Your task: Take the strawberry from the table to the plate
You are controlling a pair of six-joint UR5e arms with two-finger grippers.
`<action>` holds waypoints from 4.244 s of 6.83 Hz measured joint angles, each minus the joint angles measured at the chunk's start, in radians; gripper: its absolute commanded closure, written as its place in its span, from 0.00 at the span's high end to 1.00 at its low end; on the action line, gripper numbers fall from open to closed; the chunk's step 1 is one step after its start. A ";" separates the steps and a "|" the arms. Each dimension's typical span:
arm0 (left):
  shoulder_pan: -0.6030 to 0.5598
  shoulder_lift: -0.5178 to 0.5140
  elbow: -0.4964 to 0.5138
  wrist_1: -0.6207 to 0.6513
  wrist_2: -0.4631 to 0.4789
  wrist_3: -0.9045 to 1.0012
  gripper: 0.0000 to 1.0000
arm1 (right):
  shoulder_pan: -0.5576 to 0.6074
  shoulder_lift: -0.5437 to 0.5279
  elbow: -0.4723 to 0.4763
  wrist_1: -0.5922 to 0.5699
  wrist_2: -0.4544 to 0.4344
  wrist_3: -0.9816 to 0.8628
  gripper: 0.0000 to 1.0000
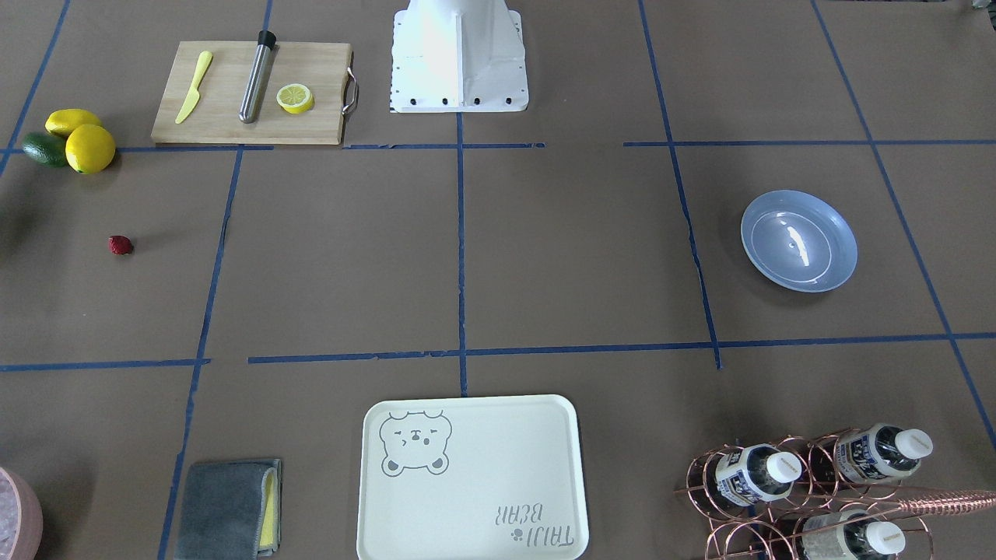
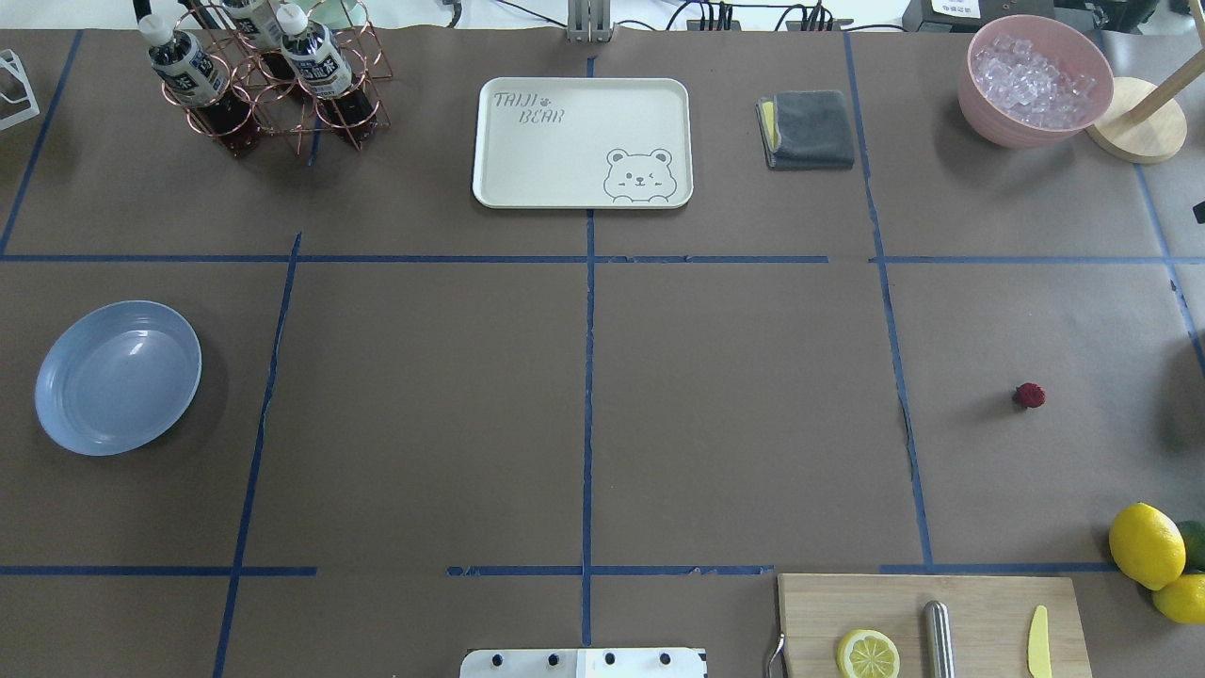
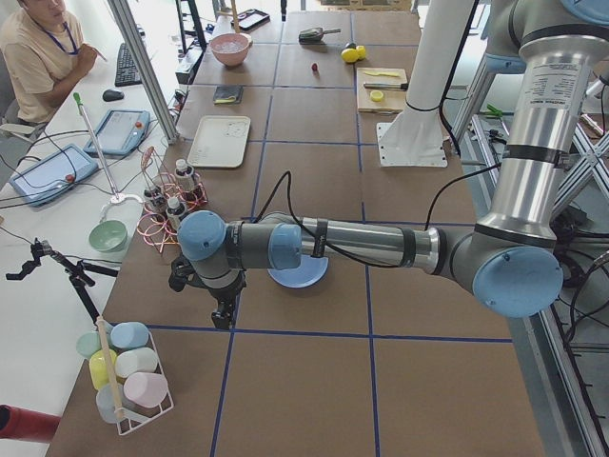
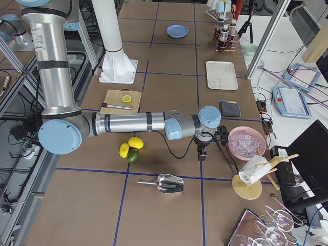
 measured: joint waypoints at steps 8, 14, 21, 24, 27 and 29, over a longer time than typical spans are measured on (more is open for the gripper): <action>0.005 0.063 -0.059 -0.084 0.042 0.070 1.00 | 0.015 0.059 0.015 -0.134 -0.001 -0.072 1.00; 0.328 0.080 0.046 -0.411 -0.047 -0.149 0.95 | -0.006 0.055 0.012 -0.132 -0.008 -0.066 1.00; 0.487 0.079 0.102 -0.488 -0.016 -0.216 0.72 | -0.009 0.055 0.003 -0.132 -0.011 -0.068 1.00; 0.496 0.080 0.115 -0.494 -0.015 -0.215 0.00 | -0.010 0.055 0.003 -0.132 -0.010 -0.067 1.00; 0.498 0.080 0.114 -0.494 0.016 -0.219 0.00 | -0.010 0.055 0.006 -0.132 -0.010 -0.066 1.00; 0.496 0.073 0.059 -0.494 0.018 -0.278 0.00 | -0.010 0.056 0.011 -0.132 -0.009 -0.065 1.00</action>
